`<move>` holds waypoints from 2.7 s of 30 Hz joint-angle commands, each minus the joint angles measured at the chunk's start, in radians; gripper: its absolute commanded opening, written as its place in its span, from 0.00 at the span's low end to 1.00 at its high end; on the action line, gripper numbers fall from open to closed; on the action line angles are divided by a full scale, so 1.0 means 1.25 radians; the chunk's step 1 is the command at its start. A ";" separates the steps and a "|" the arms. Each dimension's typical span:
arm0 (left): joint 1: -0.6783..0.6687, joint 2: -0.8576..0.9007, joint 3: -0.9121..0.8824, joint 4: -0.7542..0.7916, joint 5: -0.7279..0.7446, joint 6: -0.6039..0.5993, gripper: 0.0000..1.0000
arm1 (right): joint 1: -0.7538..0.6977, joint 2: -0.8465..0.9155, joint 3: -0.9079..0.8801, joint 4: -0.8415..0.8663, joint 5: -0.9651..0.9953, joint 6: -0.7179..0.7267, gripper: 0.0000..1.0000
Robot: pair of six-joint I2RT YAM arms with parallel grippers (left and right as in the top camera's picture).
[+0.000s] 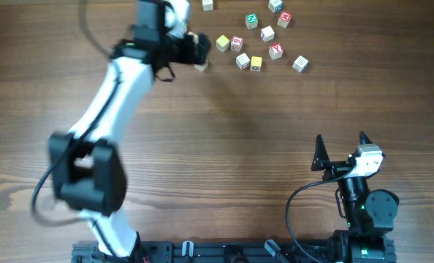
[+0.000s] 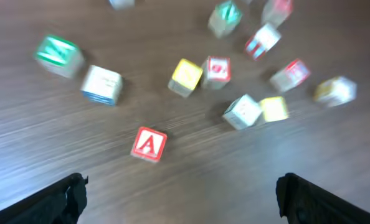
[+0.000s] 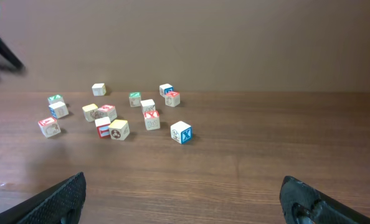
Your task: Form a tower
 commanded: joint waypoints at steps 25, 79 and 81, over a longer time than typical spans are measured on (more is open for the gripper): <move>-0.052 0.087 0.009 -0.024 -0.151 -0.113 0.11 | -0.005 -0.001 0.000 0.003 0.008 0.009 1.00; -0.293 -0.180 -0.424 0.238 -0.278 -0.292 0.59 | -0.005 0.421 0.022 0.064 -0.210 0.525 1.00; -0.289 -0.256 -0.400 0.207 -0.279 -0.292 0.59 | -0.005 0.429 0.071 0.042 -0.224 0.455 1.00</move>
